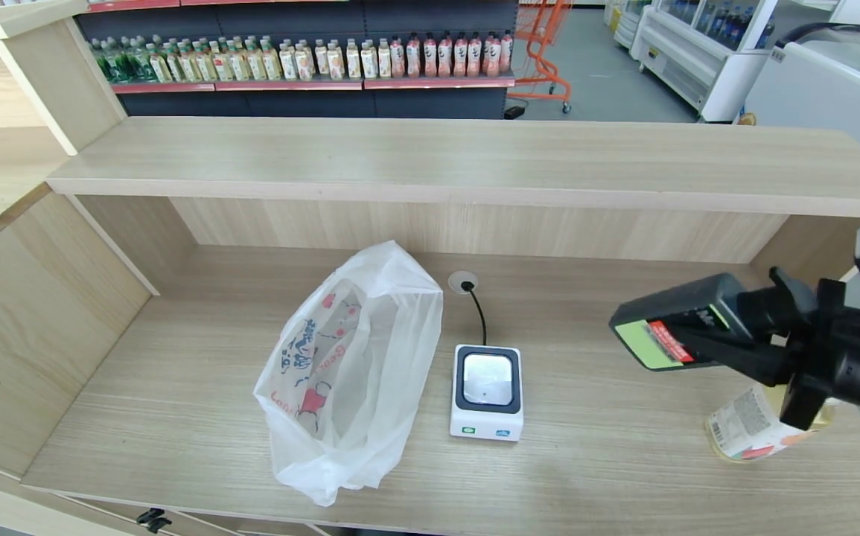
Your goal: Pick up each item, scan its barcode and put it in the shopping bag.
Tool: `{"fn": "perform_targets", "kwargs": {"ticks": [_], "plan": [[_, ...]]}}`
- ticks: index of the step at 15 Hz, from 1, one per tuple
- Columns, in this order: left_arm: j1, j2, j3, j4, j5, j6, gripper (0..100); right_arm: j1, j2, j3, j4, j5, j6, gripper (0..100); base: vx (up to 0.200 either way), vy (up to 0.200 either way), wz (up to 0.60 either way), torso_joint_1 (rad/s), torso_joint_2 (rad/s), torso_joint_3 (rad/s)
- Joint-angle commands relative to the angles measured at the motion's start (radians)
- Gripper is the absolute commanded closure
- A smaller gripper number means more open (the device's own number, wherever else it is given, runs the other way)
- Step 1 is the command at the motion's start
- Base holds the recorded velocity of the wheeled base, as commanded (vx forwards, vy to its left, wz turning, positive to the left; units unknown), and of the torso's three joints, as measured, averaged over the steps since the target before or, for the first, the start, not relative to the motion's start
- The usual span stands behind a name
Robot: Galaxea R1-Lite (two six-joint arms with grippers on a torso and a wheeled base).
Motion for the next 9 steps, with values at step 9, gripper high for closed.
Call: {"fn": "perform_targets", "kwargs": {"ticks": [9], "plan": [[0.000, 0.000, 0.000, 0.000, 0.000, 0.000, 0, 0.362, 0.429, -0.177, 0.091, -0.398, 0.862, 100, 0.000, 0.000, 0.00, 0.000, 0.00, 0.000]]}}
